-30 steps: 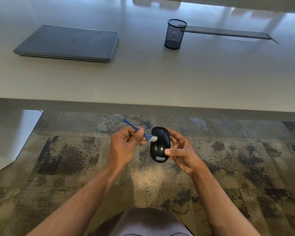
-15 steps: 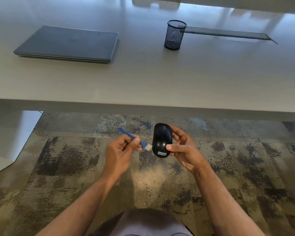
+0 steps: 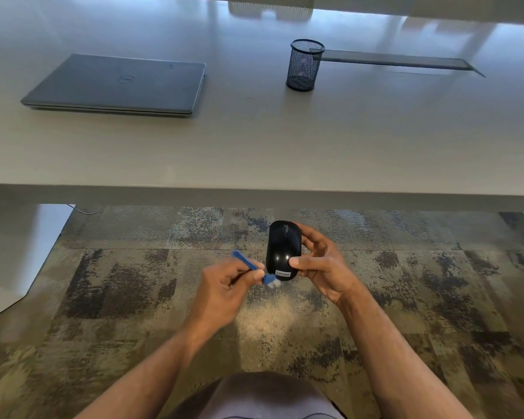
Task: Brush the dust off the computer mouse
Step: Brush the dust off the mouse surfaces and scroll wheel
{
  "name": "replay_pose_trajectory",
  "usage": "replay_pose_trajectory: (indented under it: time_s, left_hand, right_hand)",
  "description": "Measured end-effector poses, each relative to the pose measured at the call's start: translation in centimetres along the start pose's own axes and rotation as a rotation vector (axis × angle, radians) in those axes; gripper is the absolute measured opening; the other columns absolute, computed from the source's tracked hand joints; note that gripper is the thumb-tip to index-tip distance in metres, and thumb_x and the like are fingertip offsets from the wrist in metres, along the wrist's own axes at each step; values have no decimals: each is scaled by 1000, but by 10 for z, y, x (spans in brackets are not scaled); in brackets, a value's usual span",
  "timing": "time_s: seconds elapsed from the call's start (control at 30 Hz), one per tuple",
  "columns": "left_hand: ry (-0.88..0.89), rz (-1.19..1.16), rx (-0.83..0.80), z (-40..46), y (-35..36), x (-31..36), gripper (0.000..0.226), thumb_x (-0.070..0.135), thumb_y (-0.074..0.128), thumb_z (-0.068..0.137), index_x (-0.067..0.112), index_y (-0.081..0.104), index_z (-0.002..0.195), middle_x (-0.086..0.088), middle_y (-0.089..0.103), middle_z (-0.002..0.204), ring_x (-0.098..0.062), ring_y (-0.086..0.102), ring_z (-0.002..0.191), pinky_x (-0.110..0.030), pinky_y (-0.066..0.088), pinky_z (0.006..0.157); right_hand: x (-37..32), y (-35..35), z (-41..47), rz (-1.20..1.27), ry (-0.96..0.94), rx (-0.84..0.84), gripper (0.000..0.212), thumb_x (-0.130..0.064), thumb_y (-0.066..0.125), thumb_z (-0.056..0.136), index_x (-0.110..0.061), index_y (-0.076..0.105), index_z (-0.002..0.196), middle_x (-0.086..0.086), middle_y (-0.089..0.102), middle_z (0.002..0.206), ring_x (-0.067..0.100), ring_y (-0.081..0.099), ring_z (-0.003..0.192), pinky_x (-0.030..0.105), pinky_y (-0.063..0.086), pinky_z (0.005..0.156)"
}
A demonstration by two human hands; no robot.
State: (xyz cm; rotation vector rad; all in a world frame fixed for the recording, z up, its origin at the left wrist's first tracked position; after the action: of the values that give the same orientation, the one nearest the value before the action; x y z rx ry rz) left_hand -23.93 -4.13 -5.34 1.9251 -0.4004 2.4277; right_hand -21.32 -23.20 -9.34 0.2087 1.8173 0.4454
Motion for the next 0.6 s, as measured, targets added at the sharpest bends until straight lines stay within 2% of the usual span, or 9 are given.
replay_pose_trajectory:
  time_s: [0.07,0.13,0.27,0.43,0.53,0.6]
  left_hand:
    - [14,65,-17,-6,2,-5,7,25,70,84,31,73,85,12,73,91,-12,70,81,-36,59,71]
    - [4,59,11,-5,-3,-3,4,29,69,83,32,72,84,14,72,91,-11,70,82,-37,59,71]
    - [54,14,57,7,-18,12,9,29,66,85,26,68,93,7,72,95,-16,72,78,-38,60,67]
    - [74,-100,102,23,-24,20,15,21,66,85,11,68,96,-2,73,94,-24,72,79,-34,60,72]
    - [63,3,19,15,-10,19,14,14,68,86,5,70,96,-2,73,89,-18,72,78,-34,60,70]
    - [48,138,-56,5,3,15,11,15,70,85,17,72,95,6,72,90,-10,70,81,-33,59,72]
  right_hand:
    - [-2,1,1,-1,-5,1,88,-4,84,49,-12,58,133,11,62,127,31,71,101,48,60,79]
    - [-2,3,2,-5,-5,0,88,-4,84,49,-12,58,133,10,63,127,31,71,103,51,58,82]
    - [1,4,1,-24,7,-4,88,-5,85,49,-14,58,132,8,65,126,32,72,98,48,58,80]
    - [6,10,1,-43,14,-19,89,-5,86,51,-14,57,134,9,66,128,34,72,92,44,59,75]
    - [6,8,0,-39,6,-7,89,-4,86,51,-14,57,135,9,65,129,36,71,93,45,60,74]
    - [6,5,-1,-36,3,5,88,-5,86,52,-14,58,134,8,66,127,38,69,94,45,59,73]
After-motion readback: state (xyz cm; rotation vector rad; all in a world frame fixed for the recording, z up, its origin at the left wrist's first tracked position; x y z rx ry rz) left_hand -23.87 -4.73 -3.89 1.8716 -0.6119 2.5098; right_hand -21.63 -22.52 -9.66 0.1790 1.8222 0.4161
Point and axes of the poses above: each hand's wrist, its own z-axis towards the middle knuckle, its own y-axis out of the palm, x = y × z, the point moved 8 cm from there along z, towards the middle knuckle
